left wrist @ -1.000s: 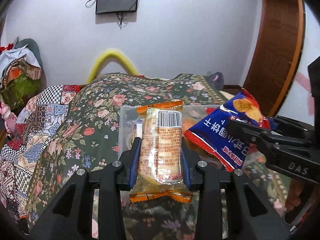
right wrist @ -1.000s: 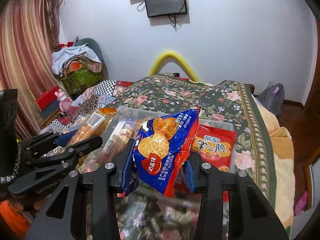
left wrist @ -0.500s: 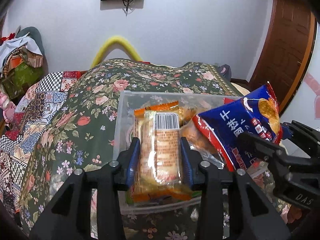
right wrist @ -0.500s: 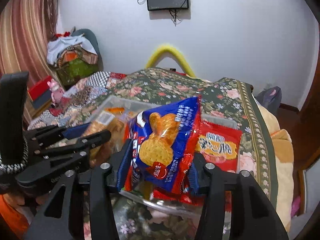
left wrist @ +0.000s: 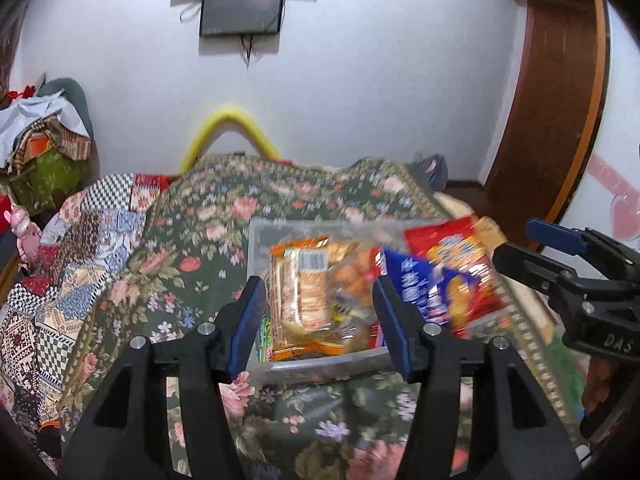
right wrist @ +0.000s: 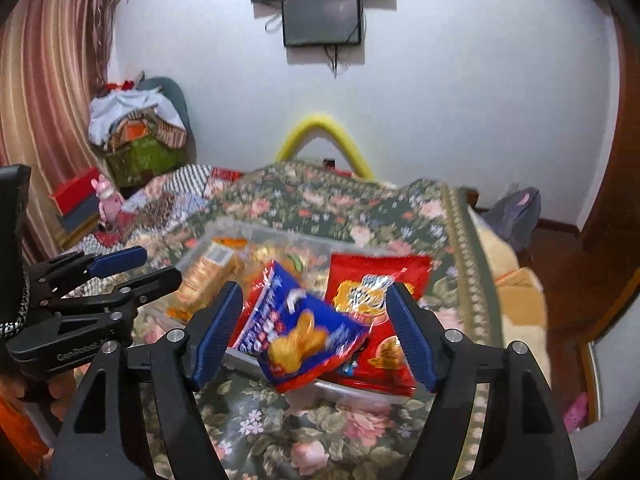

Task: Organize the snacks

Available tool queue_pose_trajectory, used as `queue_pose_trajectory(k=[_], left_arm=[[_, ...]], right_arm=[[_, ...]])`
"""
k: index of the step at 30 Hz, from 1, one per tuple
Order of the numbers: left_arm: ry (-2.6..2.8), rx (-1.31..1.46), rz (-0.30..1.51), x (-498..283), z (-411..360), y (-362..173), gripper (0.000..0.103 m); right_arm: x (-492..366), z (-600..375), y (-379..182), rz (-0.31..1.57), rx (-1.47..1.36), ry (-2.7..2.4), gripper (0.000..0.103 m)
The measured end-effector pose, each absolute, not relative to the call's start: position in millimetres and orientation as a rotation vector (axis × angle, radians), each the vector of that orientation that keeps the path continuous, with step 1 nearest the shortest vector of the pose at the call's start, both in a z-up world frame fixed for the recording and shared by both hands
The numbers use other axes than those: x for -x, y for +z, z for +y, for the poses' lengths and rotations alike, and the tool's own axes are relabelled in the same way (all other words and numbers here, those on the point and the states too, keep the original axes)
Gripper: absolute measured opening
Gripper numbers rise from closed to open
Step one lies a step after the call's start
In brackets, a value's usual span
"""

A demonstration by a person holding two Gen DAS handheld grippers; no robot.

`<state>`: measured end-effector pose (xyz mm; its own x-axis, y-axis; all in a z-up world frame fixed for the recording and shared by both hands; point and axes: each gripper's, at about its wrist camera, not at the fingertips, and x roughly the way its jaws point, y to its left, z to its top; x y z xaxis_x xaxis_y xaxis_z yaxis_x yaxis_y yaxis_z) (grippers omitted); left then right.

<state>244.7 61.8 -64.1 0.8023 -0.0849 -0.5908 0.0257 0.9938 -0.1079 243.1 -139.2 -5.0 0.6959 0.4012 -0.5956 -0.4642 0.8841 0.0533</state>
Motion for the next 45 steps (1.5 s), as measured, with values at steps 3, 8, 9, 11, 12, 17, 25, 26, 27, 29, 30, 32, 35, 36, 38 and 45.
queue_pose_trajectory(k=[3,8,9,11,12,17,25,26,27,29,30,32,35,36,38,45], left_arm=[[-0.060,0.089,0.559,-216,56,-33,0.056],[-0.077,0.083,0.431,-164,42,17,0.056],[-0.079,0.078,0.405,-152,39,26,0.056],[-0.073,0.062,0.363,-133,33,39,0.056],[-0.069,0.054,0.344,-124,30,45,0.057],[-0.070,0.041,0.277,-85,17,64,0.069],[-0.073,0.017,0.256,-57,8,62,0.087],[-0.072,0.017,0.255,-54,9,62,0.088],[-0.070,0.015,0.252,-52,9,61,0.090],[-0.065,0.011,0.250,-47,6,59,0.091],[-0.066,0.013,0.253,-46,6,58,0.093],[-0.070,0.019,0.258,-45,7,56,0.094],[-0.065,0.023,0.262,-42,9,55,0.096],[-0.064,0.027,0.264,-43,10,54,0.097],[-0.066,0.034,0.267,-42,12,53,0.097],[-0.059,0.035,0.269,-41,13,49,0.097]], right_arm=[[-226,-148,19,0.588,0.086,0.482,0.072],[-188,-168,61,0.497,0.026,0.488,0.076],[-179,-172,68,0.481,0.016,0.490,0.076],[-161,-178,81,0.447,-0.001,0.494,0.076],[-154,-179,84,0.435,-0.007,0.495,0.076],[-117,-187,99,0.379,-0.031,0.499,0.084],[-89,-186,95,0.342,-0.020,0.453,0.103],[-89,-186,94,0.340,-0.017,0.447,0.103],[-88,-186,94,0.340,-0.016,0.445,0.103],[-87,-186,94,0.345,-0.016,0.443,0.103],[-87,-186,93,0.349,-0.018,0.441,0.103],[-85,-188,93,0.355,-0.022,0.439,0.103],[-83,-189,91,0.360,-0.026,0.434,0.103],[-84,-189,91,0.362,-0.025,0.434,0.103],[-79,-189,88,0.363,-0.023,0.437,0.103],[-75,-191,82,0.374,-0.028,0.446,0.103]])
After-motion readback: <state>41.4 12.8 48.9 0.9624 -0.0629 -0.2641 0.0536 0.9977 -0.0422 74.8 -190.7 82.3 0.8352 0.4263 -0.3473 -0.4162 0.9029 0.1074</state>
